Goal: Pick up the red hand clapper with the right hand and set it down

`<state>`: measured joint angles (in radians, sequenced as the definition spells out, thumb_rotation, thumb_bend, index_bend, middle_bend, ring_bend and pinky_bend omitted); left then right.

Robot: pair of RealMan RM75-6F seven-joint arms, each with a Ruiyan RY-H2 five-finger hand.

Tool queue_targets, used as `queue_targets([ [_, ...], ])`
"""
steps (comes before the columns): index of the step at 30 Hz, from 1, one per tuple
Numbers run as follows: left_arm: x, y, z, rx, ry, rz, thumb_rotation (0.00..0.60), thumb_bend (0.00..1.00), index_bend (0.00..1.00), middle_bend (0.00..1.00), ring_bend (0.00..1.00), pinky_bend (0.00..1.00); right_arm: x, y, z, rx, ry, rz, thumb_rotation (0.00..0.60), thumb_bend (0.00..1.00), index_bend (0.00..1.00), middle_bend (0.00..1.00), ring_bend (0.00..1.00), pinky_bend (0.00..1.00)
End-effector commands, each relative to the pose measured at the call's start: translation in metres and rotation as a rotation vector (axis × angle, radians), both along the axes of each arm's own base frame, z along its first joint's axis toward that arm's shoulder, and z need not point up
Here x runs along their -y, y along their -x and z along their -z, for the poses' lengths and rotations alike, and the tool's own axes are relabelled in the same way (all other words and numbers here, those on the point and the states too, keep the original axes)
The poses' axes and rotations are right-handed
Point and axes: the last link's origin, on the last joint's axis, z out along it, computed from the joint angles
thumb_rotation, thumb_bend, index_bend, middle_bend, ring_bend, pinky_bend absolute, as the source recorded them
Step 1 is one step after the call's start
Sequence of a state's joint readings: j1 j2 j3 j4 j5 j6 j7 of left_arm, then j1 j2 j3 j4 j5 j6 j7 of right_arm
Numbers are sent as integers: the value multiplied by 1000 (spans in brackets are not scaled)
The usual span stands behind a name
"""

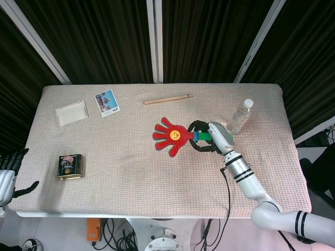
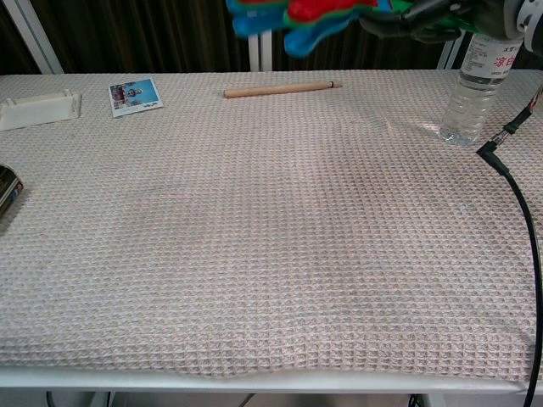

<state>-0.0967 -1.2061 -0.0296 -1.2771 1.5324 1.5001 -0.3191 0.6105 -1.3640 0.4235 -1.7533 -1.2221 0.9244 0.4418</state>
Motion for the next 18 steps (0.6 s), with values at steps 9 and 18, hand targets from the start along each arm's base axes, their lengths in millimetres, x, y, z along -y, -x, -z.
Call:
queue_targets([
  [9, -2, -1, 1, -2, 4, 0, 600, 178, 36, 0, 0, 14, 6, 16, -29, 908, -403, 183, 600, 477, 870, 857, 901, 1000],
  [18, -3, 1, 2, 0, 7, -4, 600, 178, 36, 0, 0, 14, 4, 6, 1, 289, -67, -94, 600, 484, 870, 857, 901, 1000],
])
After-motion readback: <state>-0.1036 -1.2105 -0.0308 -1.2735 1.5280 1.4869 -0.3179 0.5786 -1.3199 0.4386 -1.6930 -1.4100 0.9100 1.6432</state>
